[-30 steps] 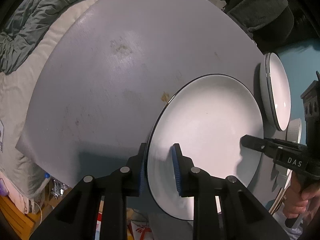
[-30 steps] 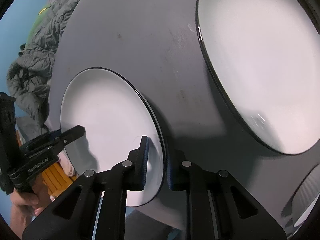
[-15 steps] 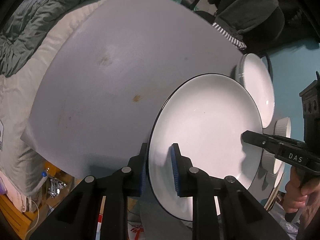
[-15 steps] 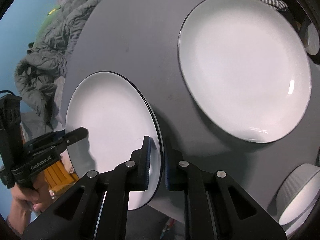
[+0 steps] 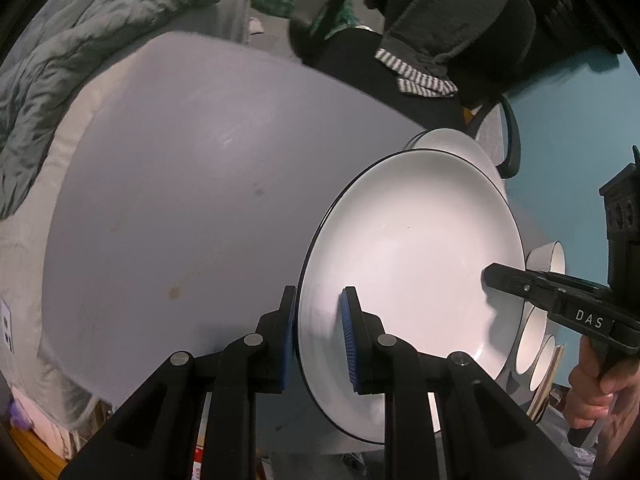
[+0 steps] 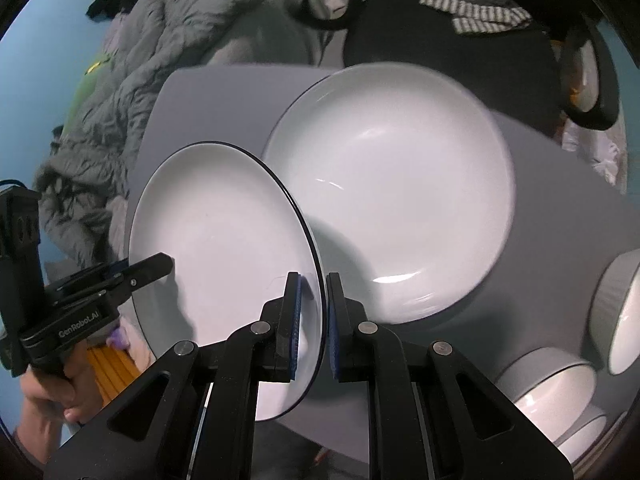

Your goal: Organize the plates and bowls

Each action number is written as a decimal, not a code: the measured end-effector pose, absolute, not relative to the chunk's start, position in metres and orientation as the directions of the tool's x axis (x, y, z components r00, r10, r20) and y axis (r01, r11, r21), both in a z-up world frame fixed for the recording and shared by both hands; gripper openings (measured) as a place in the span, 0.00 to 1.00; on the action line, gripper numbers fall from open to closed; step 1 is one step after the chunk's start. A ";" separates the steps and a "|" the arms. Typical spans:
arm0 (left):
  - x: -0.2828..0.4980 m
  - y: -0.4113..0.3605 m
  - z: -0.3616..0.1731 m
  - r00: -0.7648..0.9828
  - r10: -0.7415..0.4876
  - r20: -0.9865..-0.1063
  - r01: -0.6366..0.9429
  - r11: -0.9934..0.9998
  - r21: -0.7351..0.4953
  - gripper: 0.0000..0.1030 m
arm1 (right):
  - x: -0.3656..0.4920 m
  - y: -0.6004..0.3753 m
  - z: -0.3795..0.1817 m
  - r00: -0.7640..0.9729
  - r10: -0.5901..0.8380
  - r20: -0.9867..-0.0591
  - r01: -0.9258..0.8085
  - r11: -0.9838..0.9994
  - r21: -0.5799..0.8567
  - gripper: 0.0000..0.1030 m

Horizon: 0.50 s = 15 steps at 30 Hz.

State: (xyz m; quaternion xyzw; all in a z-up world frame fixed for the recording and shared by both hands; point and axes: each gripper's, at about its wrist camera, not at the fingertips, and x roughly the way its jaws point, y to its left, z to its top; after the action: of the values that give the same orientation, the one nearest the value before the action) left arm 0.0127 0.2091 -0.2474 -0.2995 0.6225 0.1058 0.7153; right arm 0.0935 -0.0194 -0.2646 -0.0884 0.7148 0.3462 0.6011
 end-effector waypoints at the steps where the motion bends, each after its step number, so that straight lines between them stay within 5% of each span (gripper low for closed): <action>1: 0.021 0.207 -0.248 0.203 -0.225 -0.953 -0.517 0.802 -0.299 0.20 | 0.099 -0.022 -0.264 -0.255 0.291 -0.922 -0.538 0.749 0.386 0.12; 15: 0.099 0.175 -0.255 0.167 -0.216 -0.962 -0.447 0.853 -0.269 0.20 | 0.168 -0.060 -0.275 -0.221 0.309 -0.925 -0.452 0.808 0.378 0.13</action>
State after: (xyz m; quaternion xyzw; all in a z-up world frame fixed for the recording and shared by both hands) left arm 0.0986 0.1750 -0.2549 -0.2590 0.6403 0.0804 0.7187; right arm 0.1679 -0.0597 -0.2747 -0.0497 0.7189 0.3061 0.6221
